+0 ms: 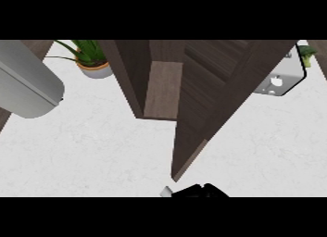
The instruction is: Pick up the bottled water, place it into the cabinet and close the cabinet
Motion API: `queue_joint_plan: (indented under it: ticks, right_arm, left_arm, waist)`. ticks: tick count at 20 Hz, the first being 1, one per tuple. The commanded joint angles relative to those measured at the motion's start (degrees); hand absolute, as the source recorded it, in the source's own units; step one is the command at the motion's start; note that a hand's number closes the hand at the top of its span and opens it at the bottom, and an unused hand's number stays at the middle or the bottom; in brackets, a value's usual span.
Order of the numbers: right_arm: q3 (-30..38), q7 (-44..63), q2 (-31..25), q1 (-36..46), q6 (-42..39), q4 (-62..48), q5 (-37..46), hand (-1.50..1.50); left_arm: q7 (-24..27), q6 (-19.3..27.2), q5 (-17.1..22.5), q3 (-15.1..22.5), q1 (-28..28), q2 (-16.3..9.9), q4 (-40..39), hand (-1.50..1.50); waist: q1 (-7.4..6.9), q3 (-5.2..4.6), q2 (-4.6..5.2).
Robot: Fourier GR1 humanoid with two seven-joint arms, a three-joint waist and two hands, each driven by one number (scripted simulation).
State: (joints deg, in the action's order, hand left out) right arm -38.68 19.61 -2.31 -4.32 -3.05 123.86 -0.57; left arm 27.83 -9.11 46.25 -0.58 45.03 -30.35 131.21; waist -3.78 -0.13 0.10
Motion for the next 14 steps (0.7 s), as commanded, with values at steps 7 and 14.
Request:
queue_joint_plan:
  ticks: [7,14]
  right_arm:
    - [11.32,4.54,2.27,27.20,10.74,-15.79,-16.99,1.50]
    - [20.08,0.83,2.30,36.85,6.49,-27.77,-23.92,1.50]
  left_arm:
    - [0.16,-10.41,8.77,-12.22,6.80,-0.50,-1.27,-1.50]
    - [-2.69,-14.68,13.47,-16.65,7.78,1.71,-2.58,-1.50]
  waist:
    - [1.38,0.12,0.02]
    - [2.54,0.14,-0.02]
